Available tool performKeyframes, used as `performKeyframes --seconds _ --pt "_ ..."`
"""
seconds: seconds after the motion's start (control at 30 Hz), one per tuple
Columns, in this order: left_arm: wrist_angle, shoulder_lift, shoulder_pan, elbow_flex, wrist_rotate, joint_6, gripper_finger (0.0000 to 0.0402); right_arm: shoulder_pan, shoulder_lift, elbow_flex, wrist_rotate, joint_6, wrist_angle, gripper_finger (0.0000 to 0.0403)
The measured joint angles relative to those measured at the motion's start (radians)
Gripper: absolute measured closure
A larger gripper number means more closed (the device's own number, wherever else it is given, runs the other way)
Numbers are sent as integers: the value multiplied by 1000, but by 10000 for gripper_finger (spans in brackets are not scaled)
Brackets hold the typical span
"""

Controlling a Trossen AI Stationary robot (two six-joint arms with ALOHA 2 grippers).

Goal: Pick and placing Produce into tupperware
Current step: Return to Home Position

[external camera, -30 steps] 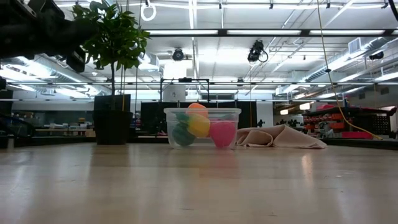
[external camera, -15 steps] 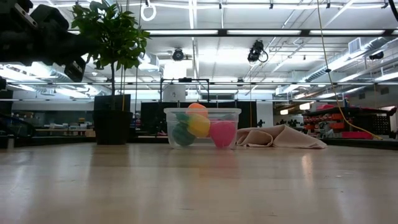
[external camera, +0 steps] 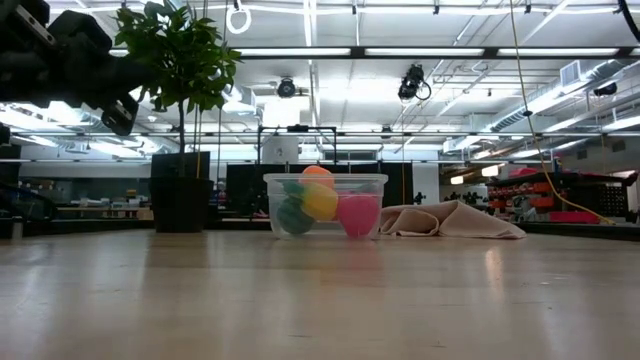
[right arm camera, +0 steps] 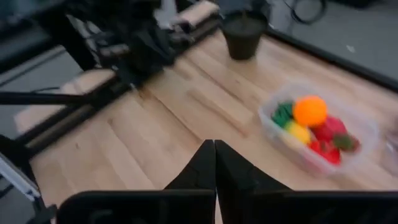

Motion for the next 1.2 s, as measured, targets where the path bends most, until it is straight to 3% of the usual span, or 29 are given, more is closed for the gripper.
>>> performKeyframes --seconds 0.37,0.5,0.6,0.7,0.8,0.93,1.07,1.2 --pt "0 4 0 0 0 -20 393 -152 -73 -1 -38 -554 415 402" --pt "1 4 0 0 0 -23 383 -225 -90 -6 -189 -817 727 402" --pt "1 4 0 0 0 -23 371 -285 -91 -39 -420 -938 1028 402" --pt "2 4 0 0 0 -23 362 -354 -92 -118 -709 -939 1332 402" --pt "2 4 0 0 0 -23 357 -424 -88 -218 -953 -836 1602 402" --pt "2 4 0 0 0 -23 357 -523 -108 -339 -1166 -677 1832 402" --pt "3 4 0 0 1 -23 363 -605 -231 -532 -1181 -685 1848 403" --pt "3 4 0 0 0 -23 369 -671 -462 -802 -1065 -782 1853 403"
